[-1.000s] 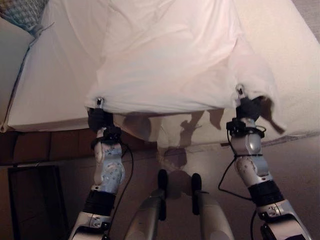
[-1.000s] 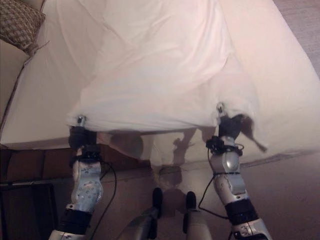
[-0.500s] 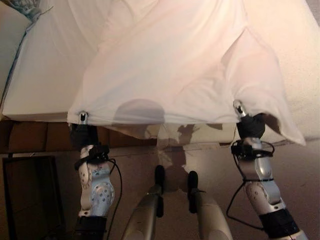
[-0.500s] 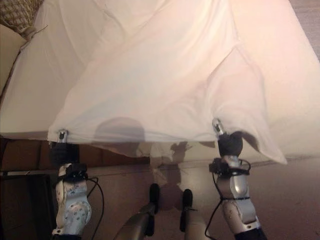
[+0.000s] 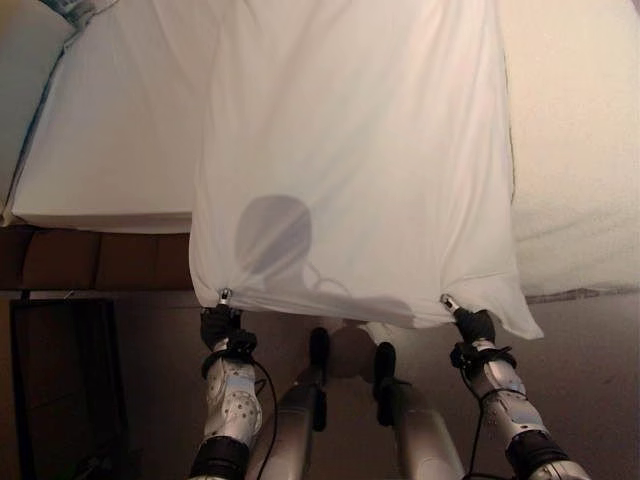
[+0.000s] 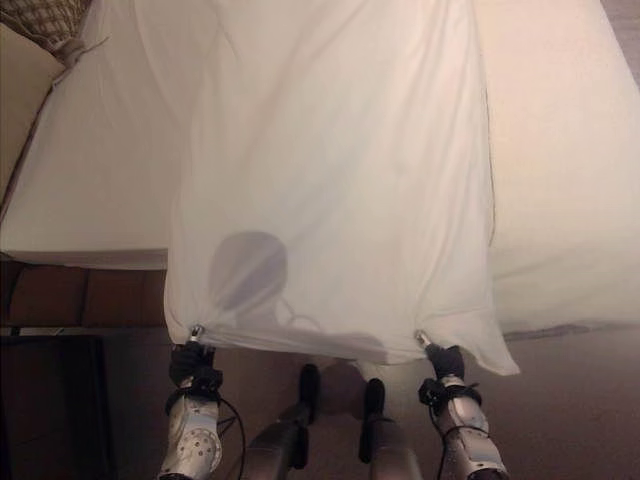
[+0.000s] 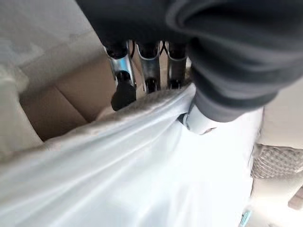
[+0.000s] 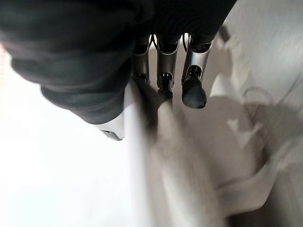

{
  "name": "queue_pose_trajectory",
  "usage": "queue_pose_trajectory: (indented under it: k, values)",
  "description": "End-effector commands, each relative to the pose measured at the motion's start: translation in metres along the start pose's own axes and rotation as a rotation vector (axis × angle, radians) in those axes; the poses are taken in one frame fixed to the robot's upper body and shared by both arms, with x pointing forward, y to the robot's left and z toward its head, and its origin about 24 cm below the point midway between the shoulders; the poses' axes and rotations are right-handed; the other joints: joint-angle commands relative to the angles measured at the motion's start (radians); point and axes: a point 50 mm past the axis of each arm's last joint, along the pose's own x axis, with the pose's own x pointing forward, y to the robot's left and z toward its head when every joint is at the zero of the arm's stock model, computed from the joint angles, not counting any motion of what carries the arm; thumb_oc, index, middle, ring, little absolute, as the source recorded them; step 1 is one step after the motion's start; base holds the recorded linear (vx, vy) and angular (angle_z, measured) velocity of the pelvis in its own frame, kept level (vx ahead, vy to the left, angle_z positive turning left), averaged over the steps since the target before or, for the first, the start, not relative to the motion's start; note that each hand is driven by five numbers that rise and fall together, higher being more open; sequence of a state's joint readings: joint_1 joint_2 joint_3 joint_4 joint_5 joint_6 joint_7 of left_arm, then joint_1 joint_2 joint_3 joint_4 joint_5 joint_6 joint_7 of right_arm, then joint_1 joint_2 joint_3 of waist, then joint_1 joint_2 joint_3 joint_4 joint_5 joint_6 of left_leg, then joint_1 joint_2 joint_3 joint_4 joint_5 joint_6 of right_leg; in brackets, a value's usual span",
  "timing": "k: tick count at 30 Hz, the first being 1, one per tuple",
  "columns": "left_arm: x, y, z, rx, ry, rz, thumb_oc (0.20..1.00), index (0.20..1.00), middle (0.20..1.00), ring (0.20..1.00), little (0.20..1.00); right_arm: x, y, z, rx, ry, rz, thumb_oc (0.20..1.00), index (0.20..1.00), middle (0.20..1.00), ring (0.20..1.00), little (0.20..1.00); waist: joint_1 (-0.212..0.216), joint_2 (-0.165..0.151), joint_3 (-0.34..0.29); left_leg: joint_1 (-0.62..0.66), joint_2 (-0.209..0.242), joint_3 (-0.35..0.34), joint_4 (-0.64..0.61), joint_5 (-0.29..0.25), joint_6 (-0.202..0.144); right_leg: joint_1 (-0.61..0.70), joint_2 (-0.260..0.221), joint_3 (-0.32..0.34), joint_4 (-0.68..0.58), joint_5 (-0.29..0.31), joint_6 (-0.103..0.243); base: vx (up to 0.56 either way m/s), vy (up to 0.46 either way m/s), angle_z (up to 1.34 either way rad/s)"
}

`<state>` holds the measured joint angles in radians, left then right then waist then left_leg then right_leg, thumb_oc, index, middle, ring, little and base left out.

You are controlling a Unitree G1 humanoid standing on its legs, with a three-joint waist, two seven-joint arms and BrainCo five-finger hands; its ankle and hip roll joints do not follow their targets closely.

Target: Make the bed

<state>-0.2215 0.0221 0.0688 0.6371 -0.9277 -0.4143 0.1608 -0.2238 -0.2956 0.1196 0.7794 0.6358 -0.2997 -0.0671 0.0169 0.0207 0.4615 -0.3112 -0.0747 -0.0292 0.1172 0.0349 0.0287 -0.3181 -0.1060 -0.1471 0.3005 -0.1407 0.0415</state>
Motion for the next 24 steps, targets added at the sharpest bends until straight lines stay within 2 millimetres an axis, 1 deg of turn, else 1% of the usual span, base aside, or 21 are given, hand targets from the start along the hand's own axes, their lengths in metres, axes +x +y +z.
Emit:
queue_pose_trajectory:
  k: [1,2,3,4,5,6,7,8,9,10,12,13,14,15,16,17,18,21,22,23,24]
  values:
    - [-0.019,0.131,0.06,-0.006,-0.185,0.497,0.2,0.2,0.2,0.2,0.2,-0.033,-0.063,-0.042,-0.058,0.185,-0.233,0.2,0.2,0.2,0.2,0.2,0.052,-0.034,-0.031,-0.082,-0.024,0.036,0.086,-0.043,-0.031,-0.072,-0.058,0.016,-0.119,0.199,0.087,0.03,0.022,0.01]
    - [-0.021,0.143,0.049,0.035,-0.112,0.56,0.2,0.2,0.2,0.2,0.2,-0.035,-0.065,-0.055,-0.068,0.258,-0.252,0.2,0.2,0.2,0.2,0.2,0.051,-0.035,-0.038,-0.079,-0.024,0.038,0.084,-0.045,-0.031,-0.07,-0.058,0.018,-0.12,0.198,0.087,0.0,0.0,0.0]
    - [-0.021,0.143,0.049,0.034,-0.113,0.559,0.2,0.2,0.2,0.2,0.2,-0.035,-0.064,-0.054,-0.067,0.257,-0.251,0.2,0.2,0.2,0.2,0.2,0.051,-0.035,-0.037,-0.078,-0.024,0.038,0.084,-0.045,-0.031,-0.07,-0.058,0.018,-0.12,0.198,0.087,0.04,0.023,0.0]
    - [-0.026,0.155,0.04,0.063,-0.049,0.623,0.2,0.2,0.2,0.2,0.2,-0.037,-0.063,-0.063,-0.094,0.307,-0.251,0.2,0.2,0.2,0.2,0.2,0.051,-0.034,-0.044,-0.073,-0.023,0.04,0.081,-0.046,-0.032,-0.067,-0.058,0.02,-0.119,0.196,0.087,0.0,0.0,0.0]
    - [-0.025,0.155,0.041,0.062,-0.049,0.622,0.2,0.2,0.2,0.2,0.2,-0.037,-0.063,-0.063,-0.094,0.307,-0.25,0.2,0.2,0.2,0.2,0.2,0.051,-0.035,-0.043,-0.072,-0.023,0.04,0.08,-0.046,-0.032,-0.067,-0.058,0.02,-0.119,0.196,0.087,0.0,0.0,0.0]
    - [-0.026,0.157,0.038,0.092,-0.022,0.631,0.2,0.2,0.2,0.2,0.2,-0.038,-0.064,-0.067,-0.108,0.333,-0.261,0.2,0.2,0.2,0.2,0.2,0.052,-0.035,-0.045,-0.07,-0.023,0.04,0.08,-0.047,-0.032,-0.065,-0.058,0.019,-0.119,0.196,0.086,0.0,0.0,0.0]
    - [-0.028,0.159,0.032,0.092,0.007,0.643,0.2,0.2,0.2,0.2,0.2,-0.039,-0.059,-0.071,-0.101,0.352,-0.253,0.344,0.344,0.344,0.344,0.344,0.049,-0.036,-0.051,-0.068,-0.022,0.042,0.082,-0.051,-0.031,-0.064,-0.059,0.02,-0.118,0.195,0.086,0.0,0.0,0.0]
    - [-0.028,0.159,0.032,0.092,0.007,0.642,0.2,0.2,0.2,0.2,0.2,-0.039,-0.059,-0.071,-0.1,0.352,-0.253,0.46,0.46,0.46,0.46,0.46,0.049,-0.036,-0.051,-0.068,-0.022,0.043,0.082,-0.052,-0.031,-0.064,-0.059,0.02,-0.118,0.195,0.086,0.0,0.0,0.0]
    - [-0.03,0.16,0.028,0.102,0.032,0.639,0.2,0.2,0.2,0.2,0.2,-0.04,-0.059,-0.073,-0.097,0.361,-0.257,1.0,1.0,1.0,1.0,1.0,0.047,-0.036,-0.053,-0.068,-0.022,0.044,0.084,-0.053,-0.03,-0.064,-0.059,0.021,-0.118,0.196,0.086,0.0,0.0,0.0]
    - [-0.031,0.161,0.026,0.106,0.047,0.642,0.2,0.2,0.2,0.2,0.2,-0.042,-0.06,-0.076,-0.093,0.371,-0.26,1.0,1.0,1.0,1.0,1.0,0.046,-0.037,-0.056,-0.066,-0.023,0.044,0.083,-0.053,-0.031,-0.061,-0.059,0.02,-0.12,0.196,0.086,0.0,0.0,0.0]
    - [-0.033,0.161,0.019,0.127,0.086,0.623,0.473,0.473,0.473,0.473,0.473,-0.045,-0.058,-0.081,-0.116,0.399,-0.251,1.0,1.0,1.0,1.0,1.0,0.042,-0.038,-0.06,-0.059,-0.023,0.044,0.076,-0.052,-0.03,-0.056,-0.057,0.021,-0.126,0.197,0.087,0.0,0.0,0.0]
    - [-0.035,0.16,0.016,0.141,0.104,0.613,0.912,0.912,0.912,0.912,0.912,-0.046,-0.058,-0.083,-0.134,0.407,-0.246,1.0,1.0,1.0,1.0,1.0,0.04,-0.038,-0.063,-0.056,-0.022,0.044,0.073,-0.052,-0.03,-0.052,-0.057,0.022,-0.129,0.2,0.087,0.0,0.0,0.0]
    - [-0.037,0.16,0.011,0.18,0.14,0.596,1.0,1.0,1.0,1.0,1.0,-0.047,-0.059,-0.084,-0.138,0.416,-0.249,1.0,1.0,1.0,1.0,1.0,0.037,-0.038,-0.065,-0.054,-0.022,0.044,0.07,-0.049,-0.03,-0.049,-0.056,0.023,-0.136,0.204,0.087,0.0,0.0,0.0]
    - [-0.038,0.161,0.008,0.224,0.171,0.578,1.0,1.0,1.0,1.0,1.0,-0.049,-0.059,-0.087,-0.154,0.431,-0.246,1.0,1.0,1.0,1.0,1.0,0.038,-0.036,-0.067,-0.05,-0.022,0.045,0.066,-0.047,-0.031,-0.047,-0.055,0.024,-0.142,0.208,0.087,0.0,0.0,0.0]
    - [-0.044,0.165,0.003,0.283,0.212,0.568,1.0,1.0,1.0,1.0,1.0,-0.053,-0.058,-0.092,-0.181,0.456,-0.234,1.0,1.0,1.0,1.0,1.0,0.037,-0.037,-0.074,-0.043,-0.02,0.047,0.057,-0.045,-0.03,-0.038,-0.051,0.027,-0.159,0.214,0.087,0.0,0.0,0.0]
    - [-0.044,0.165,0.003,0.283,0.212,0.568,1.0,1.0,1.0,1.0,1.0,-0.053,-0.058,-0.092,-0.181,0.456,-0.234,1.0,1.0,1.0,1.0,1.0,0.037,-0.037,-0.074,-0.043,-0.02,0.047,0.057,-0.045,-0.03,-0.038,-0.051,0.027,-0.159,0.214,0.087,0.04,-0.025,-0.06]
    - [-0.053,0.17,-0.003,0.324,0.263,0.566,1.0,1.0,1.0,1.0,1.0,-0.058,-0.058,-0.097,-0.225,0.486,-0.215,1.0,1.0,1.0,1.0,1.0,0.036,-0.039,-0.084,-0.035,-0.019,0.043,0.04,-0.037,-0.03,-0.03,-0.047,0.031,-0.175,0.221,0.088,0.04,-0.023,-0.07]
    - [-0.056,0.169,-0.008,0.37,0.301,0.513,1.0,1.0,1.0,1.0,1.0,-0.061,-0.059,-0.1,-0.243,0.5,-0.2,1.0,1.0,1.0,1.0,1.0,0.033,-0.039,-0.094,-0.029,-0.019,0.042,0.027,-0.031,-0.029,-0.025,-0.047,0.03,-0.189,0.227,0.089,0.03,-0.025,-0.05]
    - [-0.064,0.17,-0.015,0.437,0.349,0.45,1.0,1.0,1.0,1.0,1.0,-0.066,-0.06,-0.104,-0.293,0.523,-0.169,1.0,1.0,1.0,1.0,1.0,0.034,-0.037,-0.101,-0.028,-0.02,0.038,0.022,-0.027,-0.03,-0.017,-0.047,0.027,-0.202,0.232,0.09,0.03,-0.036,-0.02]
    - [-0.064,0.17,-0.015,0.437,0.349,0.451,1.0,1.0,1.0,1.0,1.0,-0.066,-0.06,-0.104,-0.293,0.523,-0.169,1.0,1.0,1.0,1.0,1.0,0.034,-0.037,-0.102,-0.028,-0.02,0.037,0.022,-0.027,-0.03,-0.017,-0.047,0.027,-0.203,0.233,0.09,0.02,-0.04,0.01]
    - [-0.065,0.164,-0.017,0.53,0.371,0.351,1.0,1.0,1.0,1.0,1.0,-0.068,-0.061,-0.104,-0.319,0.519,-0.142,1.0,1.0,1.0,1.0,1.0,0.032,-0.034,-0.105,-0.026,-0.022,0.036,0.02,-0.026,-0.031,-0.01,-0.048,0.024,-0.212,0.237,0.091,0.0,0.0,0.0]
